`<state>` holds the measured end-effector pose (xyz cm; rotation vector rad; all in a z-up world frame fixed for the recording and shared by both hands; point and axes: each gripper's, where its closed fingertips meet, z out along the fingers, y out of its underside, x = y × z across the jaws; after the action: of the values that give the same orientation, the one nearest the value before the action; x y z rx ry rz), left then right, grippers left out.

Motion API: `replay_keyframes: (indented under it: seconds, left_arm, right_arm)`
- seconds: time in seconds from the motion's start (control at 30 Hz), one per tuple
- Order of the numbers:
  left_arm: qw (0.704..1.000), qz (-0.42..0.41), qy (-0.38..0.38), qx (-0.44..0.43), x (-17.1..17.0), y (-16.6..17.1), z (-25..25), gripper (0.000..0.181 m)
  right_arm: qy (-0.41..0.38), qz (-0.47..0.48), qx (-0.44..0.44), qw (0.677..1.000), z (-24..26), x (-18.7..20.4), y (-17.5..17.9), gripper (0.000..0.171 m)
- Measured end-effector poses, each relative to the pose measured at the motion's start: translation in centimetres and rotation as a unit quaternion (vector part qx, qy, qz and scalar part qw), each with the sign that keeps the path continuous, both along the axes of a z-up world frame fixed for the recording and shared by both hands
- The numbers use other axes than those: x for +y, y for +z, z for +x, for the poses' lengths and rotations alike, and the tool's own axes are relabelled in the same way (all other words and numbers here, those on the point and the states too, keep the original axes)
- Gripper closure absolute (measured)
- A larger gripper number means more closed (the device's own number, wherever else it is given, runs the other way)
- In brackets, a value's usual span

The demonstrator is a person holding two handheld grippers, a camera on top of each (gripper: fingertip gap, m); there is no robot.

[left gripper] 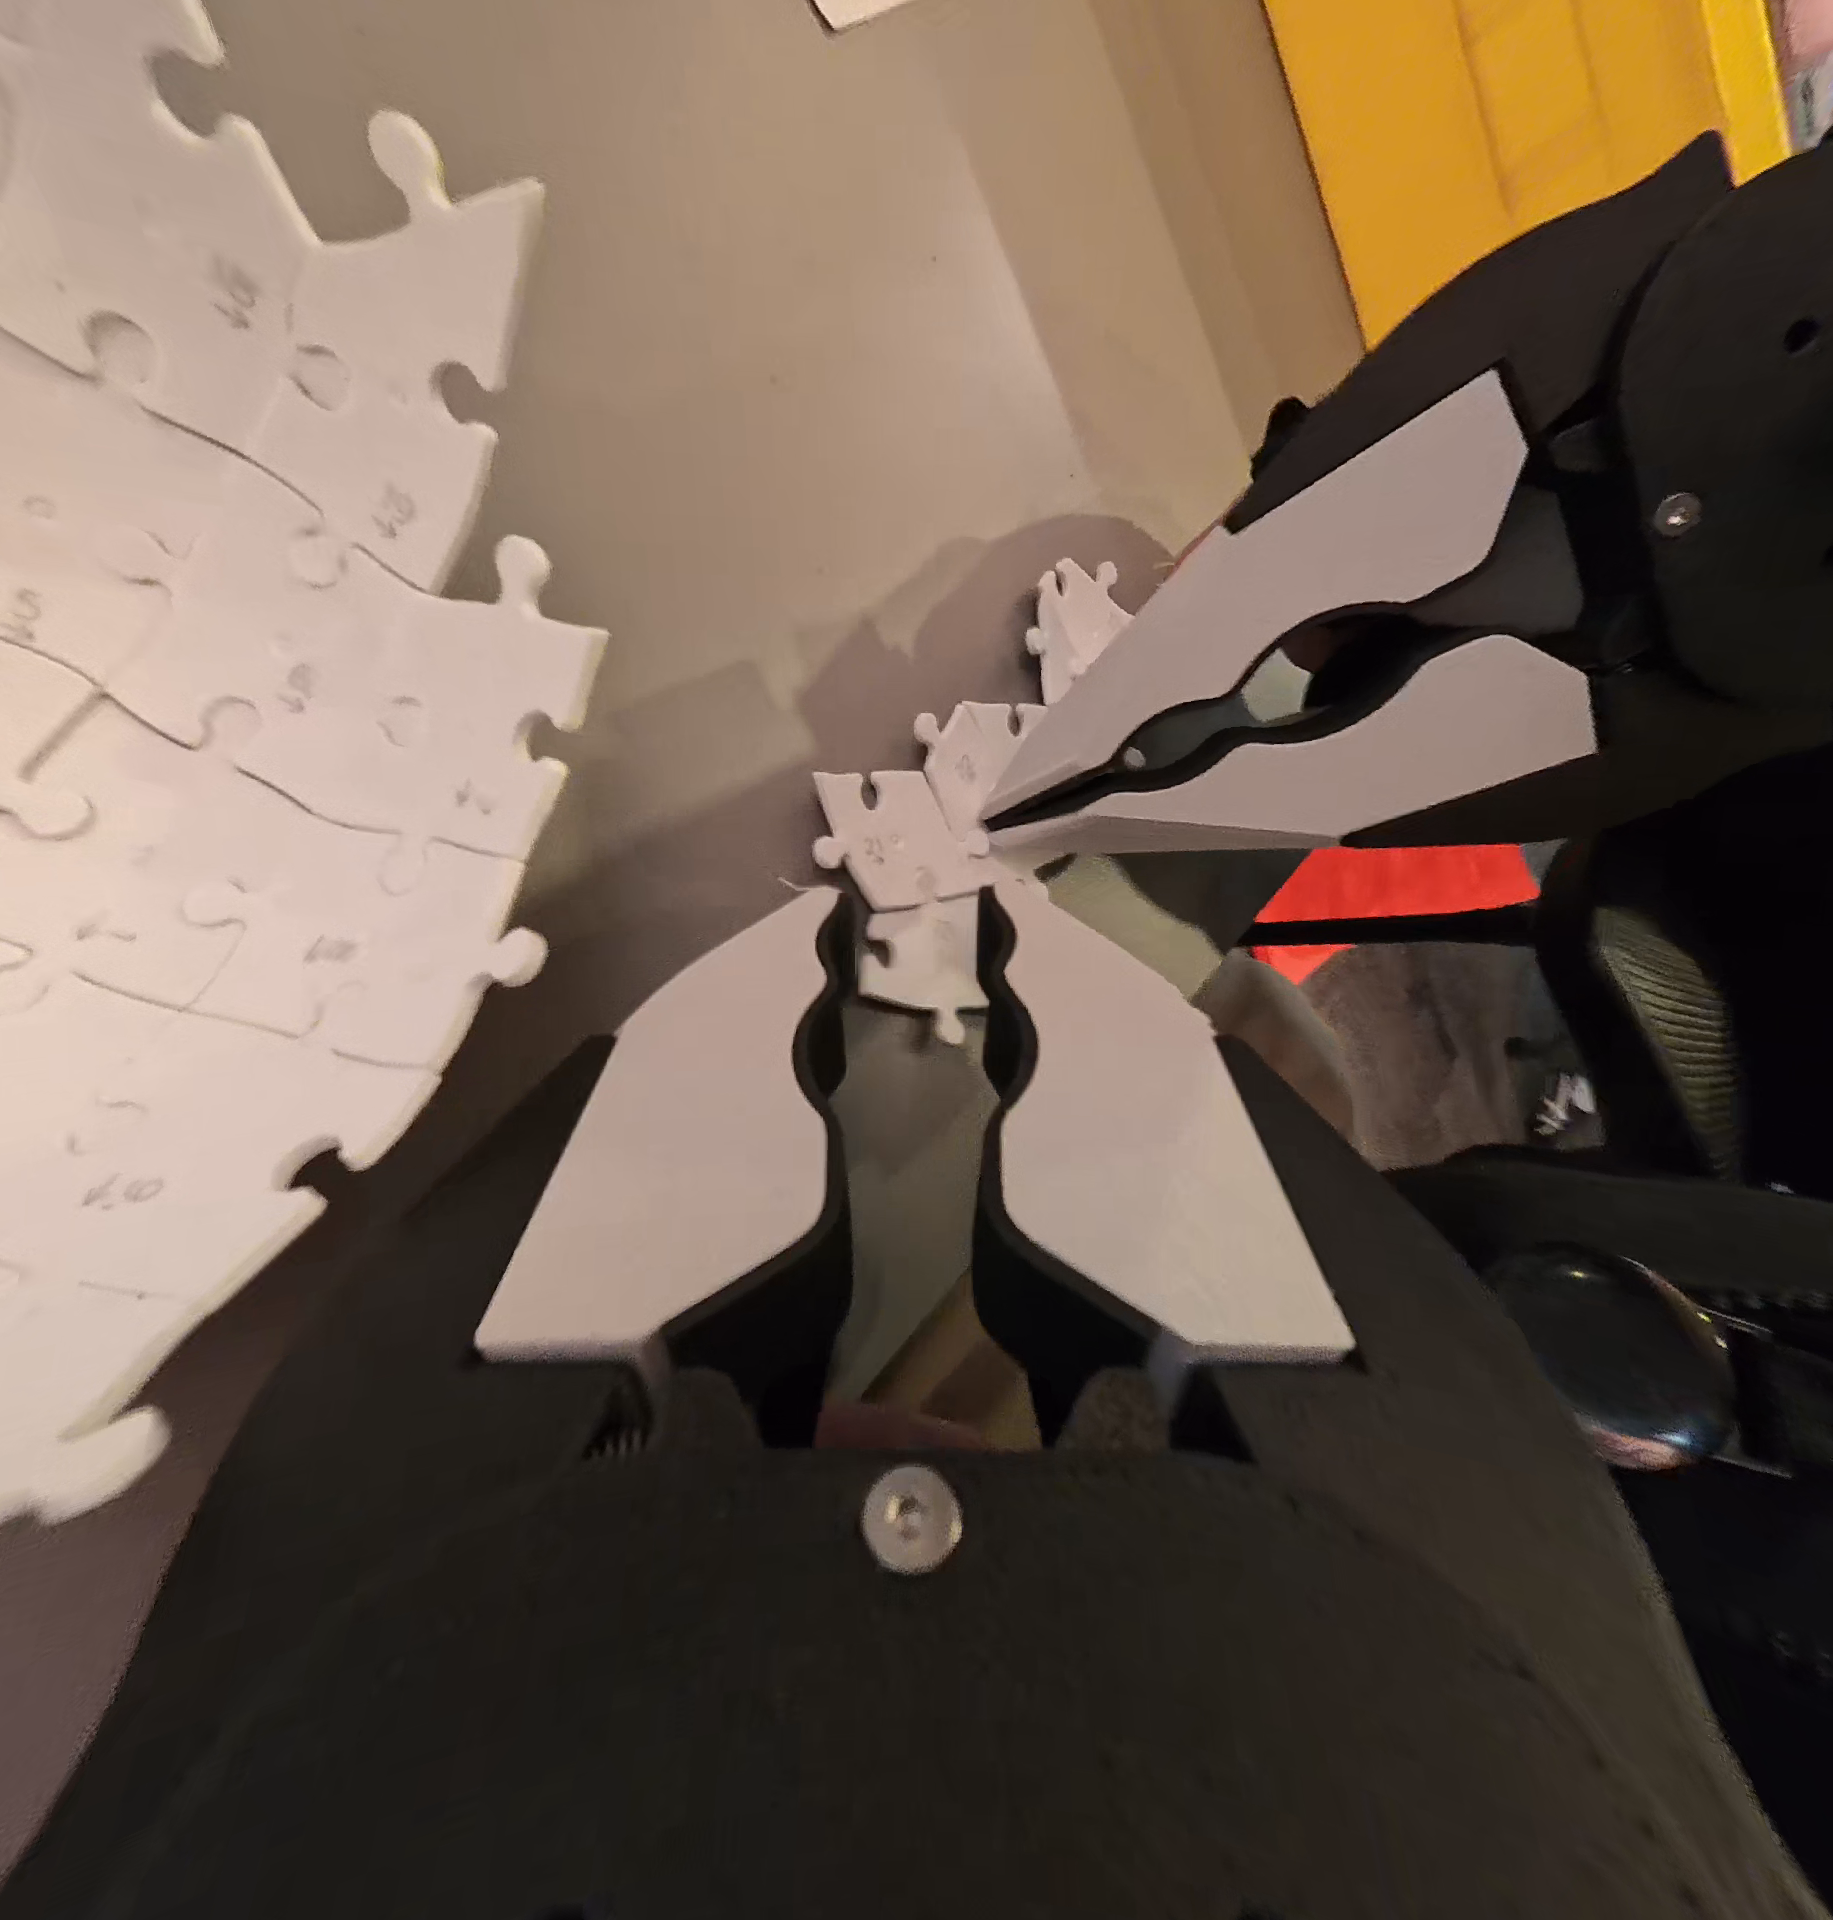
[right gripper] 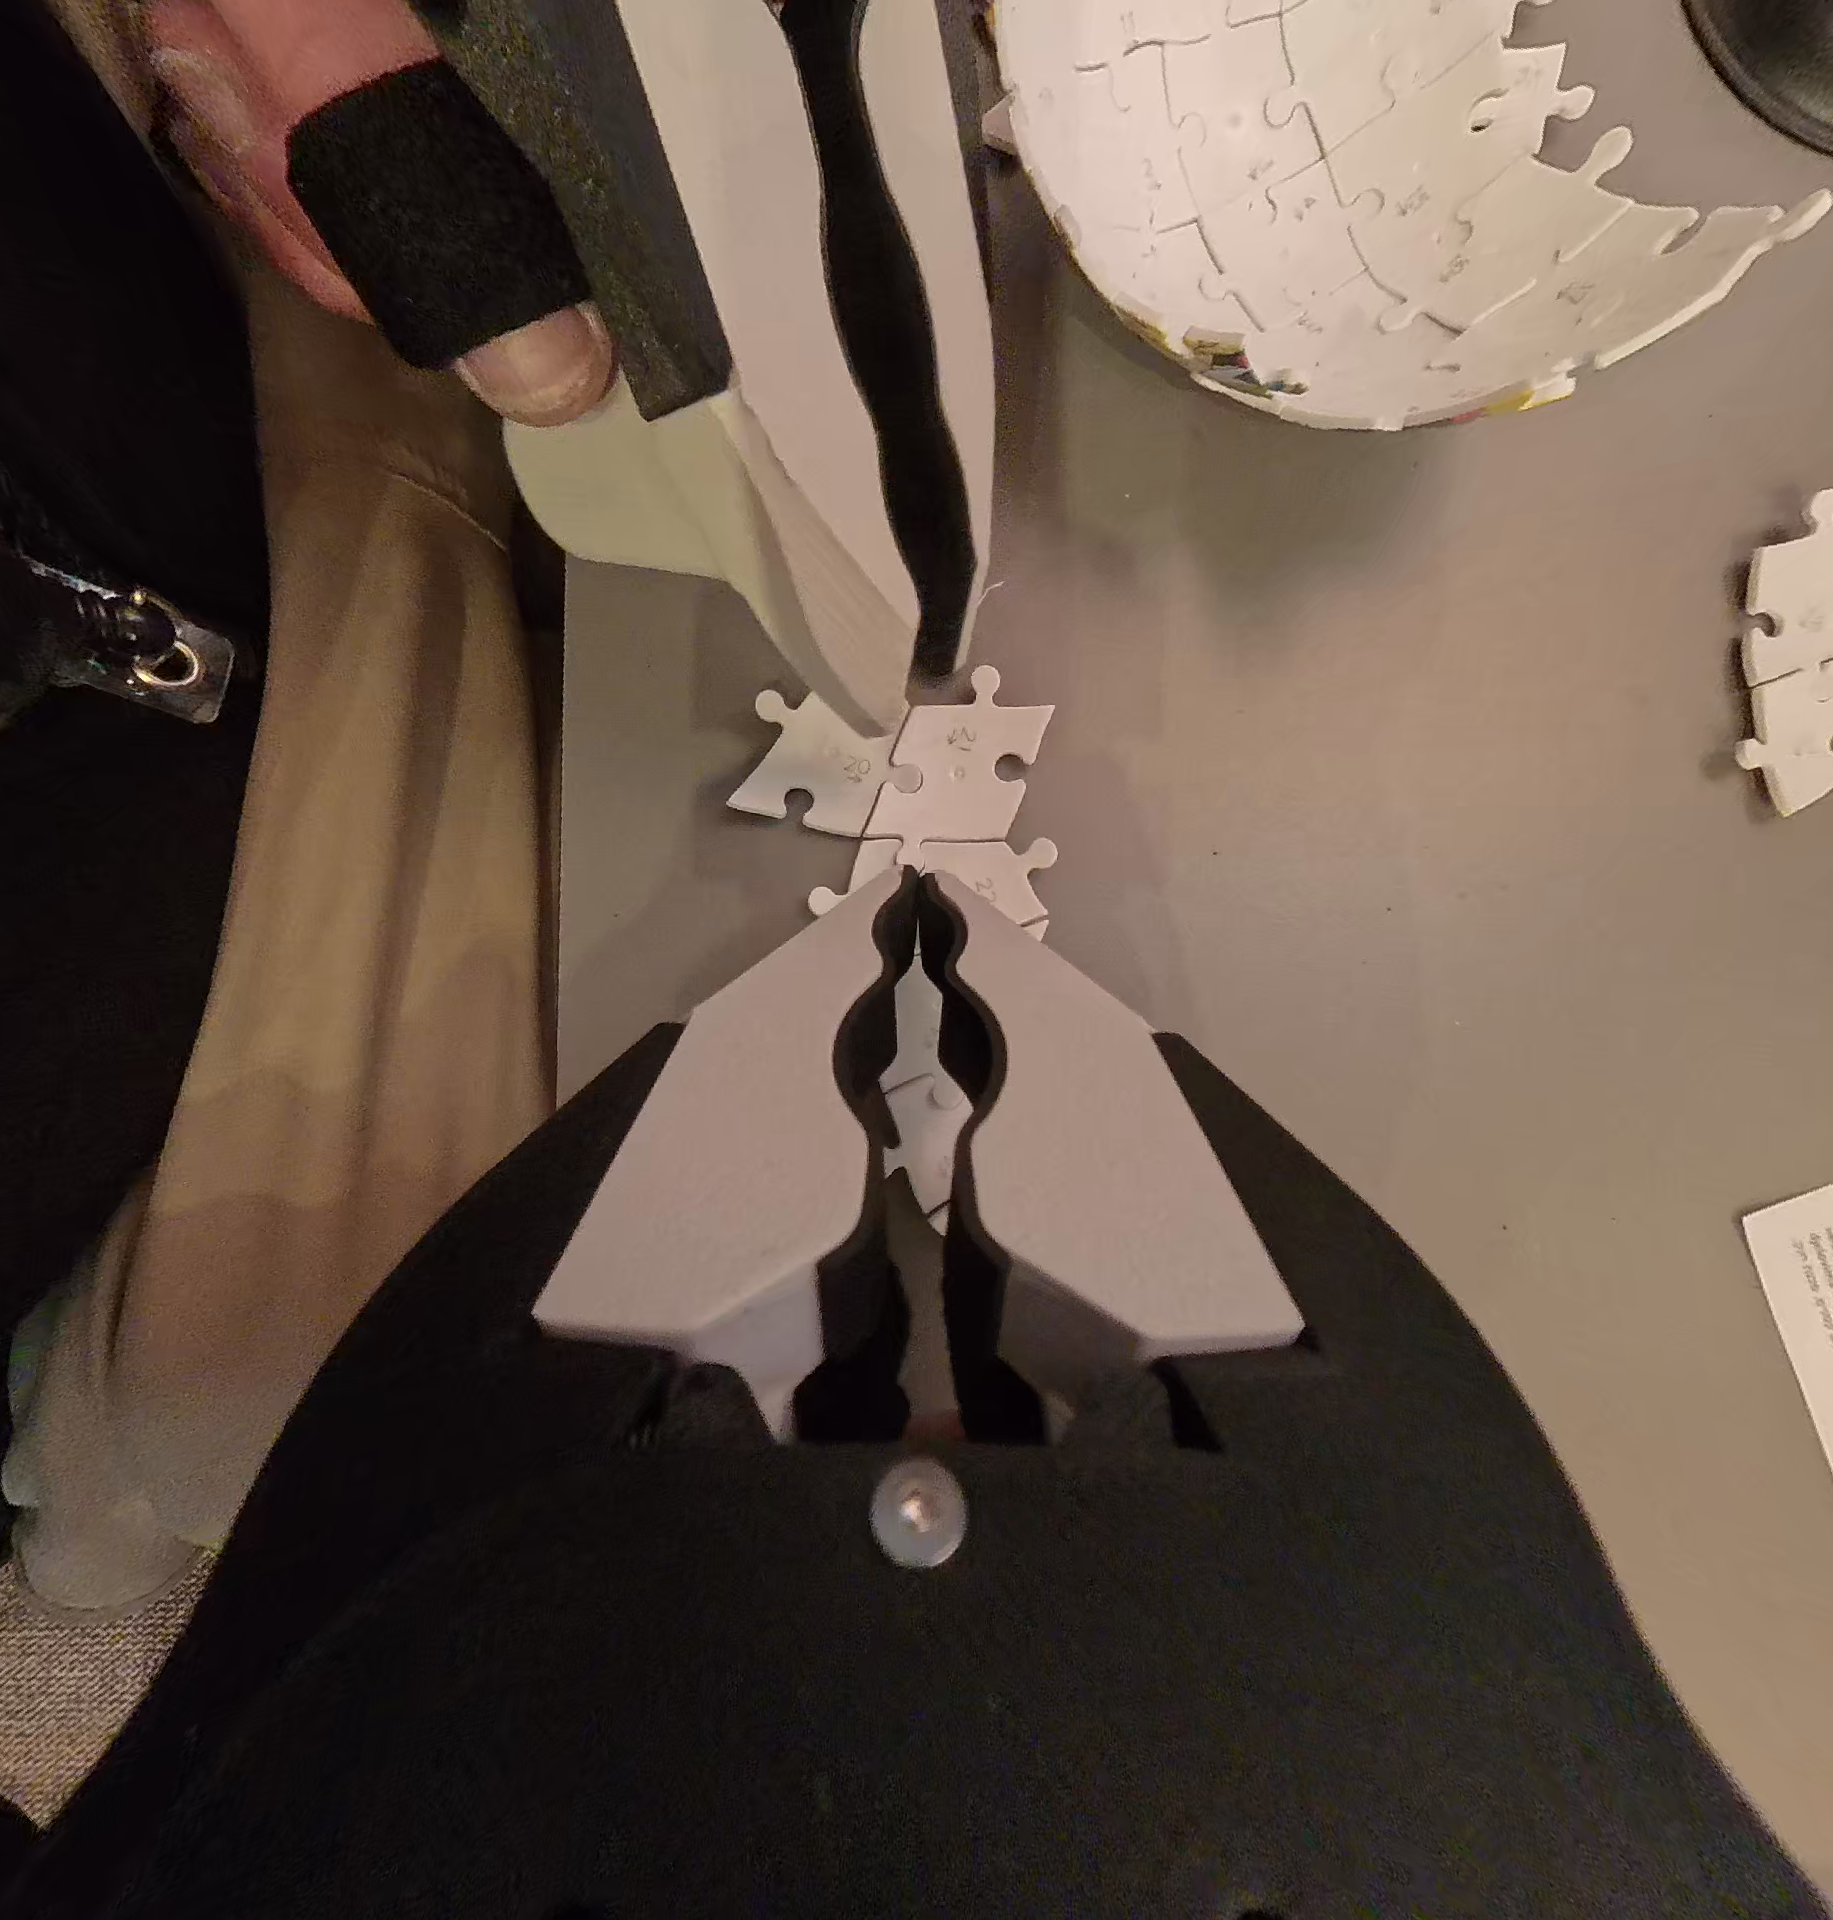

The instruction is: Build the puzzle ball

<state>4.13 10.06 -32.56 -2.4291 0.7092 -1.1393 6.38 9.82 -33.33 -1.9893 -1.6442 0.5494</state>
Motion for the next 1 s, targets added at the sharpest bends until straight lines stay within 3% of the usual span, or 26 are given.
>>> replay_keyframes:
  seconds: [0.03,0.27,0.4,0.63,0.8,1.0]
  left_arm:
    - [1.0,-0.01,-0.007,-0.005,-0.3,0.0,0.2,0.159]
    - [0.998,-0.046,-0.002,-0.032,-0.5,0.2,0.4,0.157]
    - [0.99,-0.091,0.023,-0.104,-0.1,1.3,0.5,0.164]
    - [0.991,-0.083,0.027,-0.102,0.0,1.1,0.5,0.164]
    - [0.985,-0.104,0.031,-0.134,-0.1,1.3,0.6,0.174]
    - [0.984,-0.107,0.031,-0.141,-0.1,1.5,0.7,0.17]
  right_arm:
    - [0.0,0.0,0.001,1.0,0.0,0.0,0.0,0.171]
    - [-0.001,0.004,0.006,1.0,0.0,0.0,0.0,0.171]
    - [-0.001,0.004,0.01,1.0,0.0,0.0,0.0,0.171]
    - [0.0,0.006,0.011,1.0,0.0,0.0,0.0,0.171]
    - [0.0,0.006,0.013,1.0,0.0,0.0,0.0,0.171]
    - [0.003,0.01,0.011,1.0,0.0,0.0,0.0,0.171]
